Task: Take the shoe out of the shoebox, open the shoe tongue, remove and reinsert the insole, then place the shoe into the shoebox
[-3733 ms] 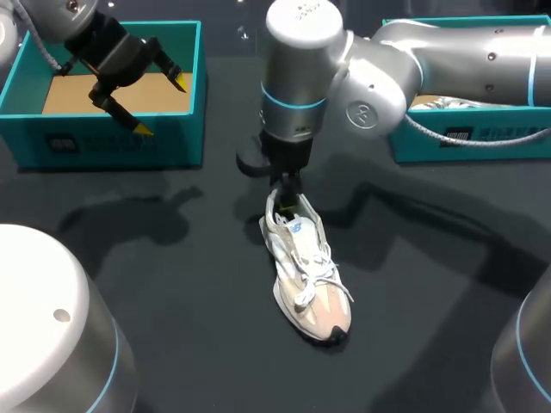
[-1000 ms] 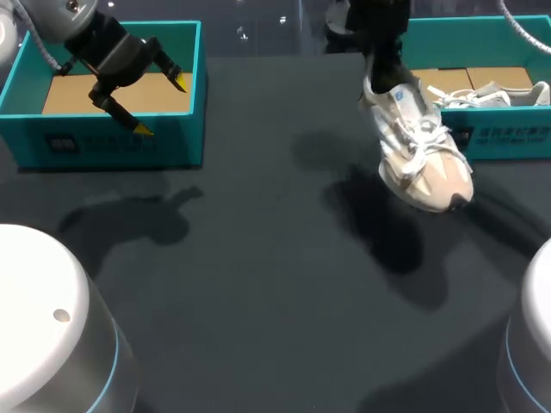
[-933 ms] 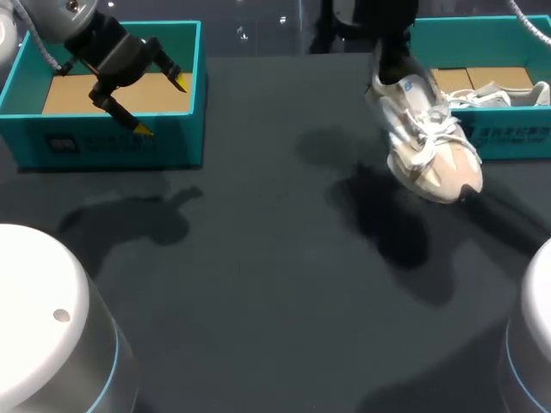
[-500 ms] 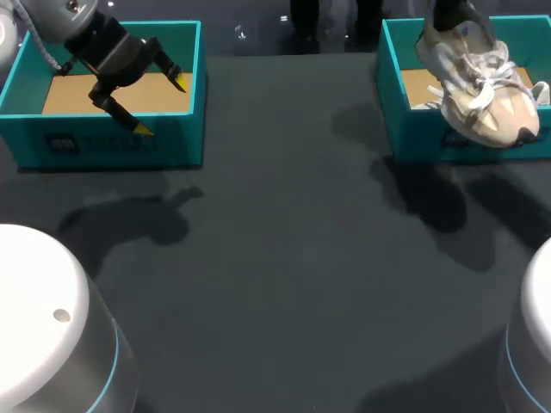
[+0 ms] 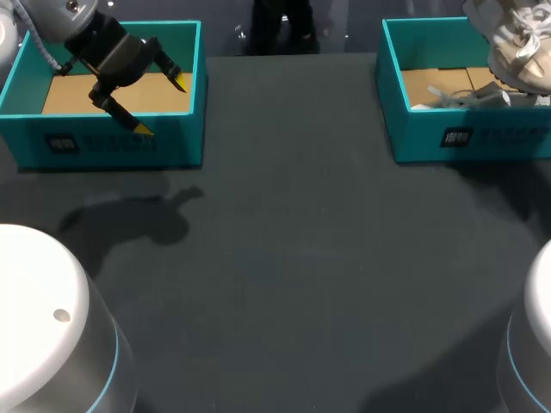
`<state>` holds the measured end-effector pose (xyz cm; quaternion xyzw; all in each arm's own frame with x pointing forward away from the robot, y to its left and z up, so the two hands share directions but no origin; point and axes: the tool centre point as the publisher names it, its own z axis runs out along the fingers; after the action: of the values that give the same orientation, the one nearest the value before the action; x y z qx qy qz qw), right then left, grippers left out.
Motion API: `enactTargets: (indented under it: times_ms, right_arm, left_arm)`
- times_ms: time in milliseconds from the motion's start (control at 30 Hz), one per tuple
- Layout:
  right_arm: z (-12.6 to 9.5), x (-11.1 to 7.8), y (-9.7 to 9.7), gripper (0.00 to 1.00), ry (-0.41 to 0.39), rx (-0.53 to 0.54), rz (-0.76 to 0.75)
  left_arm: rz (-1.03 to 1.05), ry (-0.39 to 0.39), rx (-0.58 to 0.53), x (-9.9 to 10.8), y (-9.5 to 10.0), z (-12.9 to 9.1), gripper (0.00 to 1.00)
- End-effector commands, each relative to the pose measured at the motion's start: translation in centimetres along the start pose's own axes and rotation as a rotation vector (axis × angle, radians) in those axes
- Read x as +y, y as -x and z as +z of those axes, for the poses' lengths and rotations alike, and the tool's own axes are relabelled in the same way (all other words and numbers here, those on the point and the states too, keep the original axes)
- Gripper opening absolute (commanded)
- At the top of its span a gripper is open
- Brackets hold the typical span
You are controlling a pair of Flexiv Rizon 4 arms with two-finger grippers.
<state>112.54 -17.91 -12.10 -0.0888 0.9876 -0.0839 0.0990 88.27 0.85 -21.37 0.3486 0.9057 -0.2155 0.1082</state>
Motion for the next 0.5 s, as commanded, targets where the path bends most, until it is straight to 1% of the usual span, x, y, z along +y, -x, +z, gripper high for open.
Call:
enactTargets:
  times_ms: [33, 133, 200, 300, 400, 467, 500]
  right_arm:
    - [2.1, -2.5, 2.3, 0.00, 0.043, 0.037, 0.009]
    - [3.0, -3.7, 2.5, 0.00, 0.065, 0.020, 0.030]
    - [3.4, -4.2, 2.7, 0.00, 0.067, 0.016, 0.031]
    - [3.9, -5.5, 2.8, 0.00, 0.076, -0.001, 0.064]
    - [4.3, -6.6, 2.5, 0.00, 0.076, -0.011, 0.122]
    - [4.7, -7.4, 2.0, 0.00, 0.071, -0.003, 0.191]
    - [4.9, -8.0, 1.7, 0.00, 0.082, -0.008, 0.233]
  left_arm:
    - [0.000, 0.002, 0.001, 0.0, 0.0, 0.0, 1.00]
    - [0.000, 0.002, 0.001, 0.0, 0.0, 0.0, 1.00]
    - [0.000, 0.002, 0.001, 0.0, 0.0, 0.0, 1.00]
    - [0.000, 0.002, 0.001, 0.0, 0.0, 0.0, 1.00]
    - [0.000, 0.002, 0.001, 0.0, 0.0, 0.0, 1.00]
    - [0.000, 0.002, 0.001, 0.0, 0.0, 0.0, 1.00]
    - [0.000, 0.002, 0.001, 0.0, 0.0, 0.0, 1.00]
